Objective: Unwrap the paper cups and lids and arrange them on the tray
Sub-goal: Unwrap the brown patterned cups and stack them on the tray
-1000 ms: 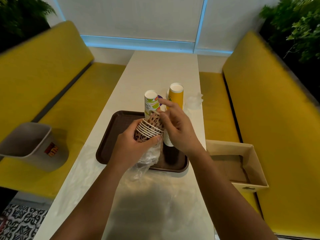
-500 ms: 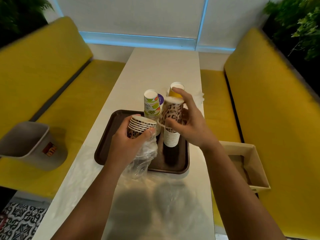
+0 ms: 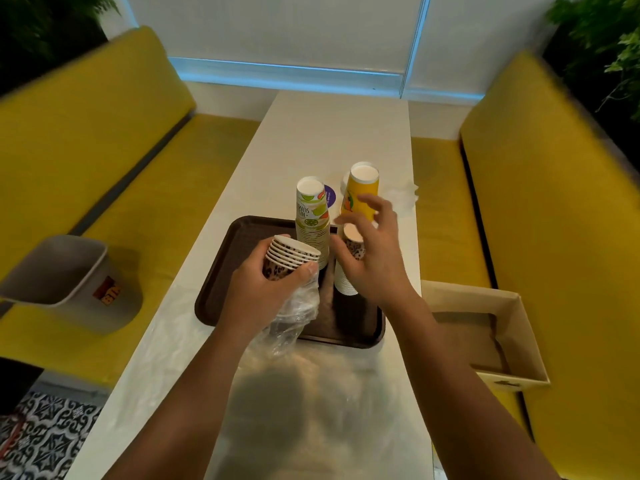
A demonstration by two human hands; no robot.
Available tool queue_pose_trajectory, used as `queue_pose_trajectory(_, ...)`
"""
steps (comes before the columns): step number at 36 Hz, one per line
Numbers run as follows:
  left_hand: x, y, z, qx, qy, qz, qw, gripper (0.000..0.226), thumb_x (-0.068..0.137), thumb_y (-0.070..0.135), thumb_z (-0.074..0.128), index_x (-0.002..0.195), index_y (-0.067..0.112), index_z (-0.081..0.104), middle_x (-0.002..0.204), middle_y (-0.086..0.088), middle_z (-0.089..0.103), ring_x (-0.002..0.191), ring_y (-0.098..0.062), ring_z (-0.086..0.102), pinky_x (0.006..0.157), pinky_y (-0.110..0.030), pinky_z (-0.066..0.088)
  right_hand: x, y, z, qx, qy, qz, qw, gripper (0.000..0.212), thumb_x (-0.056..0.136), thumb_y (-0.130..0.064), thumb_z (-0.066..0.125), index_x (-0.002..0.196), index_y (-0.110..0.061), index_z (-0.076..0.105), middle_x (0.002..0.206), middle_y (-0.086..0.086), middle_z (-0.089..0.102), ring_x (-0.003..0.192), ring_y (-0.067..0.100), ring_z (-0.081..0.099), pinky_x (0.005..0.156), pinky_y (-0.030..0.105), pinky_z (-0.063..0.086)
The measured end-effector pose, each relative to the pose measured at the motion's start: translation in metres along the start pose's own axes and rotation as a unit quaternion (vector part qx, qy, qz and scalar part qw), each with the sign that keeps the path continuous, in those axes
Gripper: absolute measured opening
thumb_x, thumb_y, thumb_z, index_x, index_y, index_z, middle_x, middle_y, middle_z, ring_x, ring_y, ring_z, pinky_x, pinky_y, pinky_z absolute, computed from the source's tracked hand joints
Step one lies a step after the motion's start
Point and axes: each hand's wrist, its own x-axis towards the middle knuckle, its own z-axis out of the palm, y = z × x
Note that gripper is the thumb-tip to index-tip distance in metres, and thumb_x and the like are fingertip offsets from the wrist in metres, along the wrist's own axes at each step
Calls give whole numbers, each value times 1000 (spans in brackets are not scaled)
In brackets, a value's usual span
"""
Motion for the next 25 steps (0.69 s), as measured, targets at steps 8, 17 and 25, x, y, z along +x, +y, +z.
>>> queue_pose_trajectory(8,-8,6,4,-3,-30,19,999,57,81,45,83,131,38,58,105,31,66,101,9,64,73,-10,54,-4,-41,-10,145,-133,-46,979,10,99,-17,73,92,-11,76,135,0,59,132,13,53,109,27,45)
queue_pose_trajectory(17,-18,8,3,14,-21,33,999,54,79,43,88,126,39,62,108,27,71,101,6,68,76,-11,55,-9,-32,-20,320,-6,42,946,20,104,-7,62,84,-10,63,143,11,58,137,29,56,109,59,51)
queue_pose_trajectory(25,-19,8,3,-45,28,-11,999,57,79,50,85,130,40,62,115,14,71,105,-3,68,82,-22,56,-18,-26,-48,307,-135,117,935,55,93,-2,76,131,-13,39,137,11,56,122,25,67,98,58,57)
